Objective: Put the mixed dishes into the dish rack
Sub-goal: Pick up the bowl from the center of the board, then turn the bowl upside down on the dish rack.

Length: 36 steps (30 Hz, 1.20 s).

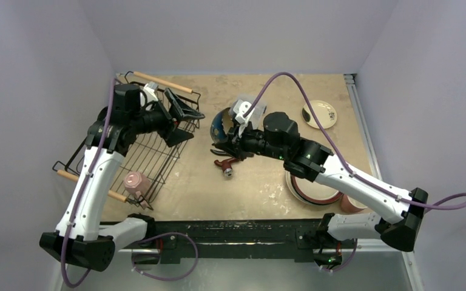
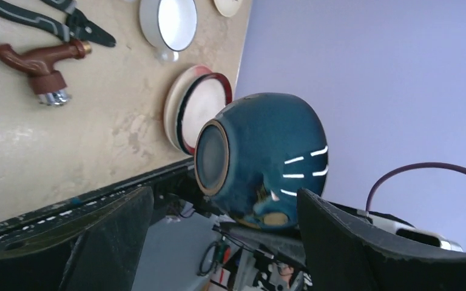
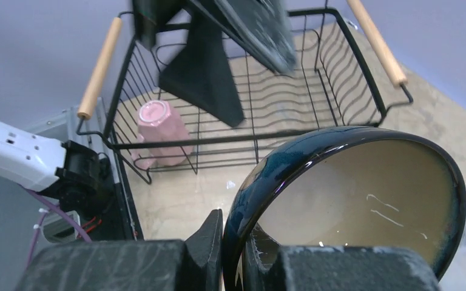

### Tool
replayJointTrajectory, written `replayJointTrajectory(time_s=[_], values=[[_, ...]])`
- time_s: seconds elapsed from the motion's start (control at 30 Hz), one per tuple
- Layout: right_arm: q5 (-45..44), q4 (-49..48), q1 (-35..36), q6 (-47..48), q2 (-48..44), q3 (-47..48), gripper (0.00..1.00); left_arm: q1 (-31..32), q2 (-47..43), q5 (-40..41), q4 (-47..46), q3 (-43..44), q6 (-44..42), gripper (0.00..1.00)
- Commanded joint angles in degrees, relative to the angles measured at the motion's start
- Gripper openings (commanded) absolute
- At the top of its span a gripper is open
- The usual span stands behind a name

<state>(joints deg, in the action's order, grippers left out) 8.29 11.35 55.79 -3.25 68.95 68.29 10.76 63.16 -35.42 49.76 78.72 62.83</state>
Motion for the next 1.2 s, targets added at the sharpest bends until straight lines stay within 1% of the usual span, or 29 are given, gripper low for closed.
replayJointTrajectory(time_s=[0.0,0.1,0.17,0.3,0.37,0.43,0.5,0.67,0.8,0.83,0.97,1.03,1.17], values=[[6.5,-7.4,-1.0,5.5,1.1,8.5,0.00,2.7,1.9,-7.0,-9.3,1.3,5.4,0.88],[8.7,-7.6,-1.3,5.3,2.5,10.3,0.00,4.8,3.4,-3.5,-4.3,5.5,-0.2,0.92],[9.9,-7.3,-1.3,5.4,3.1,11.0,0.00,5.1,3.4,-2.6,-4.1,6.3,-1.1,0.94],[10.7,-7.9,-1.5,5.3,3.6,11.0,0.00,5.1,3.0,-3.1,-7.3,5.9,-0.6,0.95],[11.0,-8.6,-1.8,5.1,3.4,10.8,0.00,5.1,1.9,-3.1,-10.9,4.6,0.2,0.95],[12.0,-9.3,-2.2,4.9,3.3,10.9,0.00,5.1,1.2,-3.1,-12.6,3.2,0.8,0.96],[12.9,-9.2,-2.4,4.8,3.6,11.6,0.00,5.4,1.5,-2.7,-11.5,3.4,0.3,1.00],[14.4,-8.7,-2.7,5.0,4.0,12.3,0.00,8.1,3.1,0.5,-6.7,7.4,-4.3,1.00],[14.4,-8.9,-2.7,4.9,3.8,12.2,0.00,8.6,2.5,1.4,-5.3,7.7,-5.5,1.00],[14.4,-9.0,-2.7,4.9,3.9,12.2,0.00,8.6,2.2,1.2,-5.9,7.5,-5.7,1.00],[15.8,-9.3,-2.7,4.9,4.8,12.4,0.00,8.6,2.2,-0.9,-9.5,6.7,-5.2,0.89],[16.5,-9.3,-2.7,4.8,5.5,12.9,0.00,8.6,3.4,-1.1,-7.9,7.9,-5.8,0.86],[15.6,-8.3,-2.7,5.1,6.8,14.3,0.00,8.6,5.1,0.4,-2.8,10.9,-8.0,0.86]])
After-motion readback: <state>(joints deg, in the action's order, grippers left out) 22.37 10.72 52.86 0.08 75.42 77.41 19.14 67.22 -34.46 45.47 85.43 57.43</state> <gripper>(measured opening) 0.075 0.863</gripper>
